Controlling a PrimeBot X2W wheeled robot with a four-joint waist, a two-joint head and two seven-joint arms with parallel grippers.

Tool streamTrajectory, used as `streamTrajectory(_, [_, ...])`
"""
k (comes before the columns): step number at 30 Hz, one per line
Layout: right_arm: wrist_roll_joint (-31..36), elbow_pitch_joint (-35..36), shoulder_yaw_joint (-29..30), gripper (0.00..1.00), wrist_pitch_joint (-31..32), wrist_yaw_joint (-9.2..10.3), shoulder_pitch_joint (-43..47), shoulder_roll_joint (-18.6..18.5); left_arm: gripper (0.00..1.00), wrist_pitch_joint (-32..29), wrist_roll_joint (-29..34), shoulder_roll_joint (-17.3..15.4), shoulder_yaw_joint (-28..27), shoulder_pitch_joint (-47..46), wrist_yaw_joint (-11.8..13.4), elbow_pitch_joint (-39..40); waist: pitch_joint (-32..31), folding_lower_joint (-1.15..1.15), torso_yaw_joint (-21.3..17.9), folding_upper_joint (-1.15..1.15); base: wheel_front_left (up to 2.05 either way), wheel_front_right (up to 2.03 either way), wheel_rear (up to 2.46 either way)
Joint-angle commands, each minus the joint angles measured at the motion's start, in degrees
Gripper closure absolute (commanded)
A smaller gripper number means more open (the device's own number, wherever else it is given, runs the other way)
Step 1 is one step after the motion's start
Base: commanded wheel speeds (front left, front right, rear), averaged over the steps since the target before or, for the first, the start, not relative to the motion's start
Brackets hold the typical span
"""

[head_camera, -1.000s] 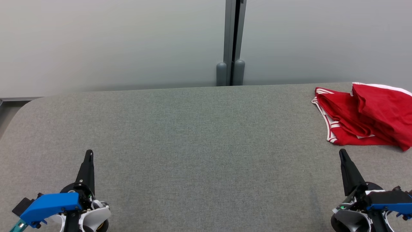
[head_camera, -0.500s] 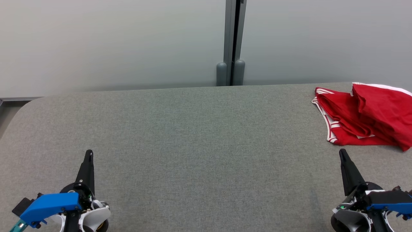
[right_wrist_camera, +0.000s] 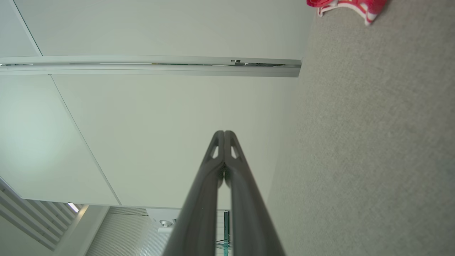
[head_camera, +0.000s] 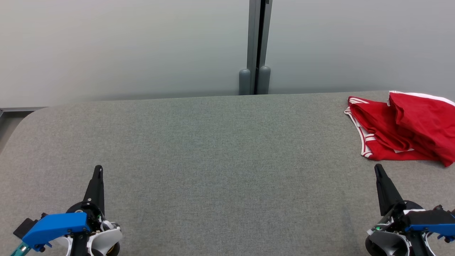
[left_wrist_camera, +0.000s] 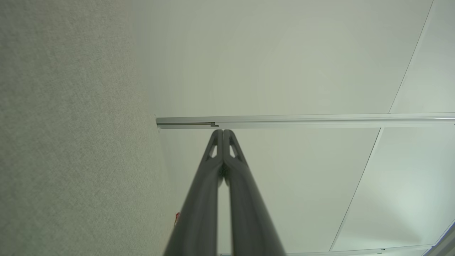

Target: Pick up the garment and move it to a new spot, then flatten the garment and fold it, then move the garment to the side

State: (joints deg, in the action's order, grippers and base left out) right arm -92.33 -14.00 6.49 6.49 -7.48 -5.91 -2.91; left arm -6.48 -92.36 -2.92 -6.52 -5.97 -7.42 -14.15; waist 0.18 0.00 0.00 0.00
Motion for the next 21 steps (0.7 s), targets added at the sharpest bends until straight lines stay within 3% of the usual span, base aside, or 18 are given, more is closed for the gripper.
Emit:
streamTrajectory(1, [-0.16,-0.09,0.16,1.00,0.19,-0.02,-0.63,0.06,1.00,-0.19,-0.10,0.13,-0.11,-0.65,-0.29,-0.02,0.00,0.00,0.00,0.00,0.00,0.00,0.00])
streamTrajectory(21, [-0.17,-0.09,0.15,1.00,0.18,-0.02,-0.63,0.05,1.00,-0.21,-0.08,0.15,-0.13,-0.65,-0.28,-0.01,0.00,0.00,0.00,0.00,0.00,0.00,0.00])
